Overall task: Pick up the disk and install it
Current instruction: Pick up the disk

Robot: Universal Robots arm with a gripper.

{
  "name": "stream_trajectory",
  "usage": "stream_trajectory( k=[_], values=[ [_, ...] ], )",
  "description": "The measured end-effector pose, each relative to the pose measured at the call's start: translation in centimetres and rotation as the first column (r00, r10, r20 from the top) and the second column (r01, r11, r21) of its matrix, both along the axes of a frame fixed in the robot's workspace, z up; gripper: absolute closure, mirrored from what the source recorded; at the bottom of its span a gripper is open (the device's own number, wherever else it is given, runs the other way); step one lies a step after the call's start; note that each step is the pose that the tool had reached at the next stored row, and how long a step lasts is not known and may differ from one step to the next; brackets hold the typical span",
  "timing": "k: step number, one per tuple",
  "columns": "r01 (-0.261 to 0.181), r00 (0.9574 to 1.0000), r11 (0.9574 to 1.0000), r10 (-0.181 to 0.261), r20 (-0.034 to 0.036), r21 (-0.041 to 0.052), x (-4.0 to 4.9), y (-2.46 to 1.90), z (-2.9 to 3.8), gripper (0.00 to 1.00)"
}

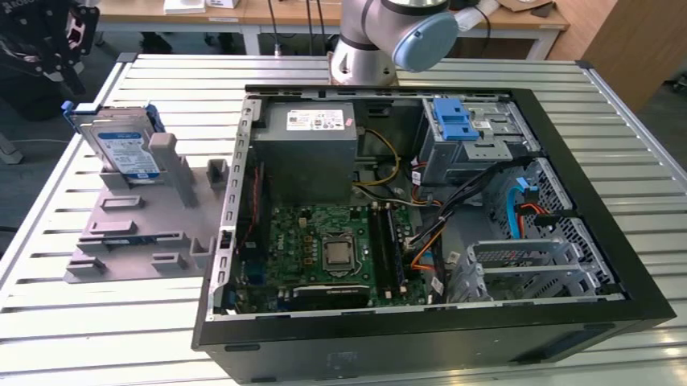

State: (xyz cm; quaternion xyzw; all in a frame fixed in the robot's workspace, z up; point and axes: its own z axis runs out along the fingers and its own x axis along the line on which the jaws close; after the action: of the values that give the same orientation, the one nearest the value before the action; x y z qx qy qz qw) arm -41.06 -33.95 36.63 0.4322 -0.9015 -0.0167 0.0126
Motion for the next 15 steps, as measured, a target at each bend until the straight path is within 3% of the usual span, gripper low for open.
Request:
stream_trajectory(
  k=[4, 8, 11, 15],
  values=[
    [-0.064, 0.9979, 0.9979, 0.064, 0.0028, -0.0001, 0.0, 0.0, -0.11, 0.89],
    [-0.088, 0.9959, 0.9961, 0.088, 0.0207, -0.0007, -0.03, 0.0, -0.31, 0.89],
    [-0.099, 0.9945, 0.995, 0.099, 0.0344, 0.0047, -0.08, 0.0, -0.44, 0.89],
    [-0.168, 0.9852, 0.9857, 0.168, 0.0345, 0.0056, -0.08, 0.0, -0.63, 0.89]
  ],
)
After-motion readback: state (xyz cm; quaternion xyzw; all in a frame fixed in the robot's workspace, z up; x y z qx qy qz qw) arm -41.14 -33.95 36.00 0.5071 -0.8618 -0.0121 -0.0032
